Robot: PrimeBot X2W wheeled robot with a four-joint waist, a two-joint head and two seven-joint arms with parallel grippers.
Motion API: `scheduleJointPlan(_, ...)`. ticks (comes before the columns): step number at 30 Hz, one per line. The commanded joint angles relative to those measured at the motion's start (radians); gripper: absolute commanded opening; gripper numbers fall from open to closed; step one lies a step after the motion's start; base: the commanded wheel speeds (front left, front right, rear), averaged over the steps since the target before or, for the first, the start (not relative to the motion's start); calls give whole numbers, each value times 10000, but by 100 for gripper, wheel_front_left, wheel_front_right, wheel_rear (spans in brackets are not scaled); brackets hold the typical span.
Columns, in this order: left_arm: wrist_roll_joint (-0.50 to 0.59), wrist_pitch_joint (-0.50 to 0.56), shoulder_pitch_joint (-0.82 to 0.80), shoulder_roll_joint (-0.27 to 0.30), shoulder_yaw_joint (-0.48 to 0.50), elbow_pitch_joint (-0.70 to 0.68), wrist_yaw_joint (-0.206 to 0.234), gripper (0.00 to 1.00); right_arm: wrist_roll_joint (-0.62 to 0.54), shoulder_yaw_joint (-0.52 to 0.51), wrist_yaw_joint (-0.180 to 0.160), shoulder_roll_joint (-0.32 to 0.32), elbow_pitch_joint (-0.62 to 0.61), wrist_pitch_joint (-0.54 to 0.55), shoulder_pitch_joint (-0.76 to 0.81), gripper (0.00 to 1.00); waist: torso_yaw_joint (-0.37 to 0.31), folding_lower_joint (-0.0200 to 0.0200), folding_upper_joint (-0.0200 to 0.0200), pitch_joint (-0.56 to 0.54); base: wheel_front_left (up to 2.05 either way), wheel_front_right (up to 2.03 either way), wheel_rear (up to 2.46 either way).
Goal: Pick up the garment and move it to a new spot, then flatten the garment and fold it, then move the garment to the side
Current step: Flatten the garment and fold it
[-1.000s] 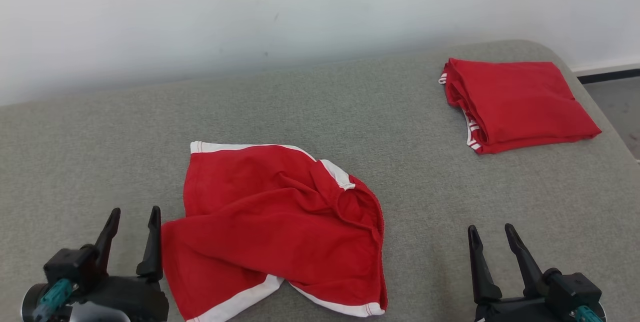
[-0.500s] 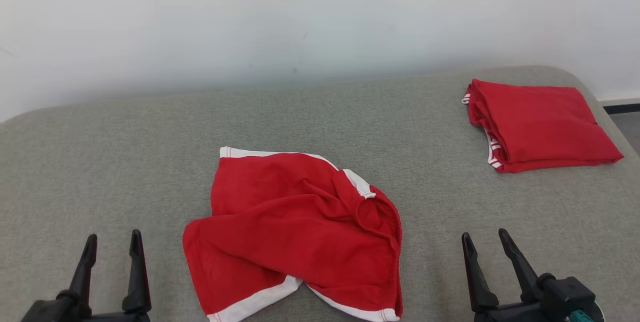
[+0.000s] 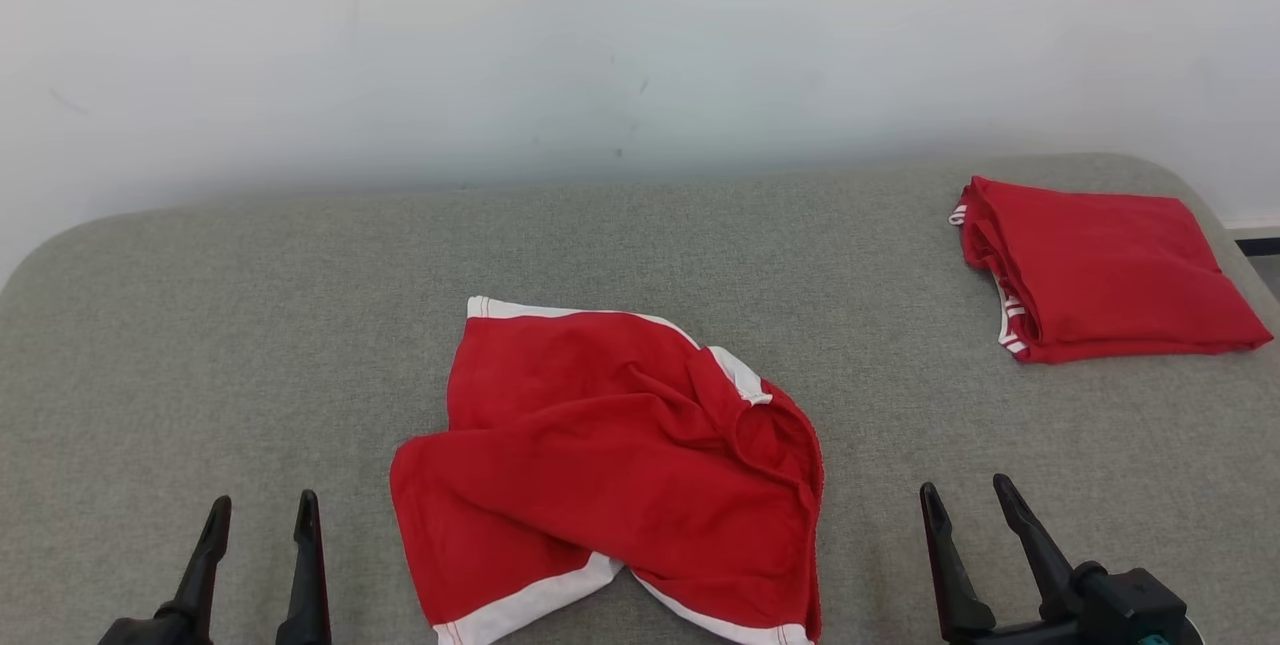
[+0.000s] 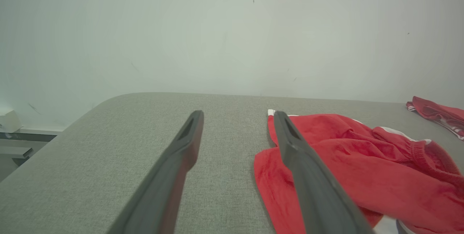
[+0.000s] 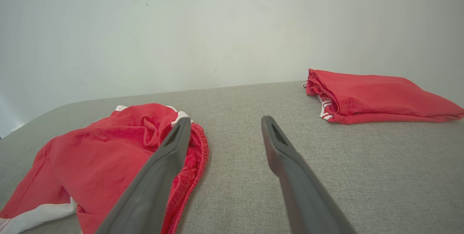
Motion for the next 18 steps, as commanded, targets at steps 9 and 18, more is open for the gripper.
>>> scheduleJointPlan(9,0,-20,50,-66,100,294,-62,100,1,-48,-33,-66,-49,-44,170,100,13,1,0,-78,0,0,0)
scheduleJointPlan(18,-36,-20,17,-109,193,610,-45,100,-81,-186,-33,36,-192,-44,330,100,-43,1,0,-126,0,0,0)
